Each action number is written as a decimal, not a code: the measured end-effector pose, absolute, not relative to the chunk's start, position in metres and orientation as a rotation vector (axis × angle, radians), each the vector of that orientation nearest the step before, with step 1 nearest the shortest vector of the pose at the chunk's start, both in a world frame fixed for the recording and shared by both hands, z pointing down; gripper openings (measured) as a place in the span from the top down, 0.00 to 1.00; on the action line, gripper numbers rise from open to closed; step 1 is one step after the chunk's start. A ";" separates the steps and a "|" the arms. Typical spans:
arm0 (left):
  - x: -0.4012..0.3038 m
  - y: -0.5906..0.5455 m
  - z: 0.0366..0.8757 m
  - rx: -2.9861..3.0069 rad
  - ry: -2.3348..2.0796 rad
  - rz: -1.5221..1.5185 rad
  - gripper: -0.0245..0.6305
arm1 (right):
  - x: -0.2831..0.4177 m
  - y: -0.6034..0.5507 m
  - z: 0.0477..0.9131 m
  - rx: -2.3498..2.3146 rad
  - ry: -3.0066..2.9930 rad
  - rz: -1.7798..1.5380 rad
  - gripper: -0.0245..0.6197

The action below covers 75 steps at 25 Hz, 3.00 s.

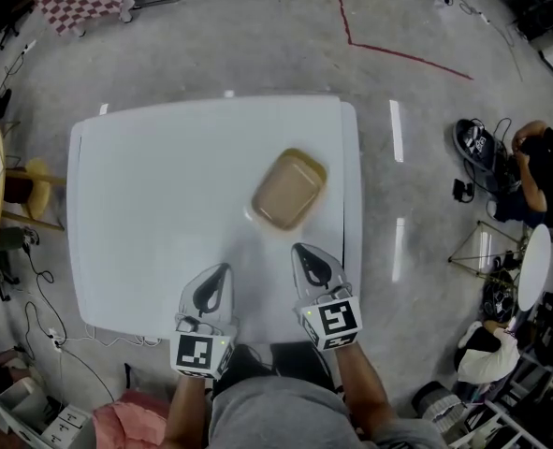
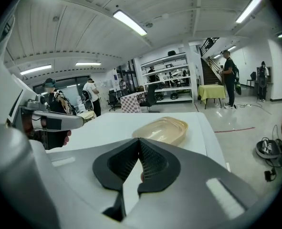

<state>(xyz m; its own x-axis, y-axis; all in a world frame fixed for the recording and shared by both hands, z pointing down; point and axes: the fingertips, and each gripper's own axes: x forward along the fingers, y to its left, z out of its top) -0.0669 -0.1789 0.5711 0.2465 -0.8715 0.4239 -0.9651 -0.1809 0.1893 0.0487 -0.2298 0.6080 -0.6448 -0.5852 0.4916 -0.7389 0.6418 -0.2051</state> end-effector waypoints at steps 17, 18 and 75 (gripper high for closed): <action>-0.066 -0.184 0.585 2.101 -1.650 0.325 0.95 | 0.035 -0.237 0.649 0.947 -2.432 1.201 0.79; -0.064 -0.184 0.586 2.107 -1.643 0.326 0.95 | 0.034 -0.237 0.651 0.932 -2.432 1.263 0.77; -0.077 -0.164 0.583 2.063 -1.680 0.298 0.95 | 0.017 -0.230 0.657 0.936 -2.368 1.409 0.96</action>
